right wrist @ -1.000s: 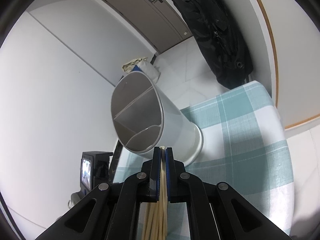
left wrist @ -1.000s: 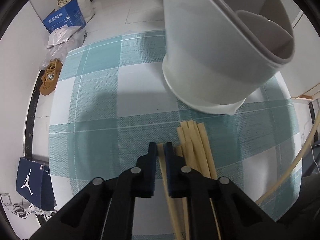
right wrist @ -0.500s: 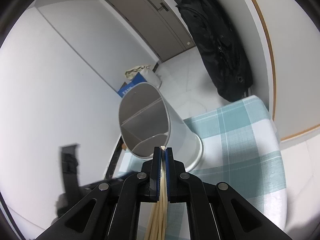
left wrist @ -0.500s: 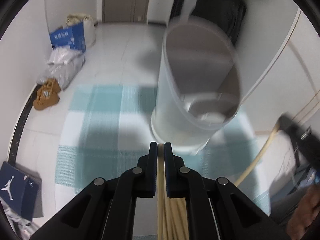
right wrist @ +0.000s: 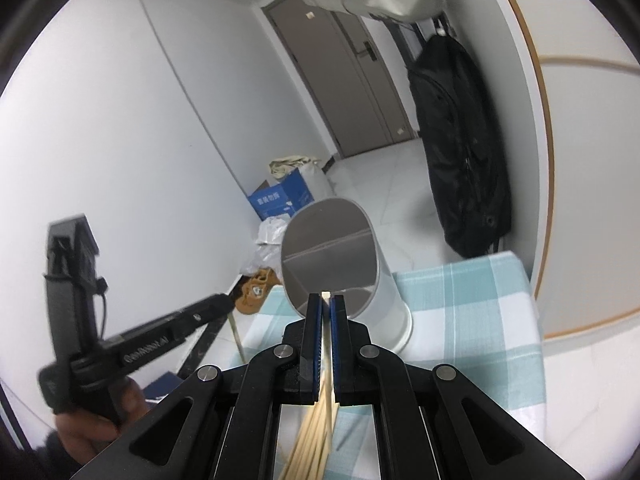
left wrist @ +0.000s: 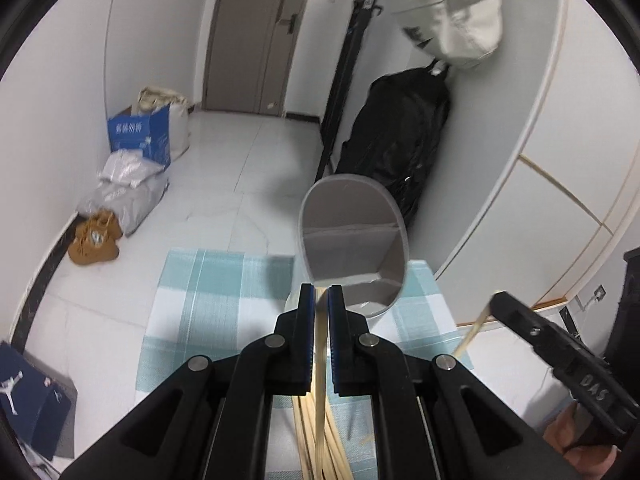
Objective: Organize utensils
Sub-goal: 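Close the left gripper on a chopstick while the right gripper lifts its chopstick, then carry both held chopsticks up over the white caddy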
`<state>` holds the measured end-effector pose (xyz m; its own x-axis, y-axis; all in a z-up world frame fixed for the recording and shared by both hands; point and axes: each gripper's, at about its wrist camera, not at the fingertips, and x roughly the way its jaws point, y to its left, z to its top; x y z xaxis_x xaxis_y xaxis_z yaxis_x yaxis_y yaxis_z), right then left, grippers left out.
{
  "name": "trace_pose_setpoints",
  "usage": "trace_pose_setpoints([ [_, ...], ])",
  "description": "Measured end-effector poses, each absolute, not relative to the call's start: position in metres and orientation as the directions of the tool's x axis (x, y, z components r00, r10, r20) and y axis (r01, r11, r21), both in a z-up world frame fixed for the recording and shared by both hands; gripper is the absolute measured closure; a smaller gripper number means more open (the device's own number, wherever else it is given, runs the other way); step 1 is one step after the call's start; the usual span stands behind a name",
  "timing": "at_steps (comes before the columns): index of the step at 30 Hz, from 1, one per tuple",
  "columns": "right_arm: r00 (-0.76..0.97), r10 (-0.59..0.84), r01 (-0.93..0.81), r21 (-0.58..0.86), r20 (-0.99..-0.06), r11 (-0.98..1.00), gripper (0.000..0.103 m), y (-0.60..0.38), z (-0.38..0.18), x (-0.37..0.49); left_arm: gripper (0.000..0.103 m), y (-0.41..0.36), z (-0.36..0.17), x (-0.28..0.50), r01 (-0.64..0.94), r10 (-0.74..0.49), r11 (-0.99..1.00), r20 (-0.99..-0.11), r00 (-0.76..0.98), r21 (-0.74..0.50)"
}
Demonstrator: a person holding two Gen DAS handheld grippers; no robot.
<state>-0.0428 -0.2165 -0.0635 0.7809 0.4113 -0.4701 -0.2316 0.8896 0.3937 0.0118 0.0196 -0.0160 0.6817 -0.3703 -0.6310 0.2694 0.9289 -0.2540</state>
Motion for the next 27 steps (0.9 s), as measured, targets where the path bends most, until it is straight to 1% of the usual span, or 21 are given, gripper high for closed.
trace_pose_setpoints([
  [3, 0.793, 0.409, -0.242, 0.382, -0.452, 0.892, 0.100, -0.215, -0.056, -0.046, 0.100, 0.015, 0.000, 0.005, 0.298, -0.380, 0.925, -0.606, 0.699, -0.235],
  [8, 0.807, 0.400, -0.238, 0.380, -0.435, 0.894, 0.100, -0.218, -0.040, -0.044, 0.100, 0.022, 0.027, 0.002, 0.314, -0.396, 0.918, -0.550, 0.735, -0.242],
  [12, 0.819, 0.396, -0.245, 0.371, -0.415, 0.896, 0.100, -0.222, -0.013, -0.039, 0.100, 0.029, 0.057, 0.012, 0.299, -0.392, 0.918, -0.471, 0.790, -0.262],
  [16, 0.831, 0.394, -0.251, 0.367, -0.394, 0.896, 0.100, -0.227, 0.018, -0.023, 0.100, 0.034, 0.078, 0.028, 0.283, -0.378, 0.919, -0.411, 0.830, -0.273],
  [21, 0.850, 0.382, -0.267, 0.328, -0.364, 0.906, 0.100, -0.226, 0.058, 0.005, 0.100, 0.034, 0.094, 0.046, 0.265, -0.360, 0.920, -0.356, 0.863, -0.288],
  [24, 0.858, 0.376, -0.275, 0.306, -0.349, 0.911, 0.100, -0.222, 0.075, 0.023, 0.100, 0.031, 0.102, 0.054, 0.255, -0.334, 0.927, -0.297, 0.895, -0.275],
  [27, 0.861, 0.376, -0.282, 0.294, -0.344, 0.913, 0.100, -0.217, 0.084, 0.043, 0.100, 0.027, 0.104, 0.064, 0.244, -0.311, 0.935, -0.266, 0.912, -0.255],
])
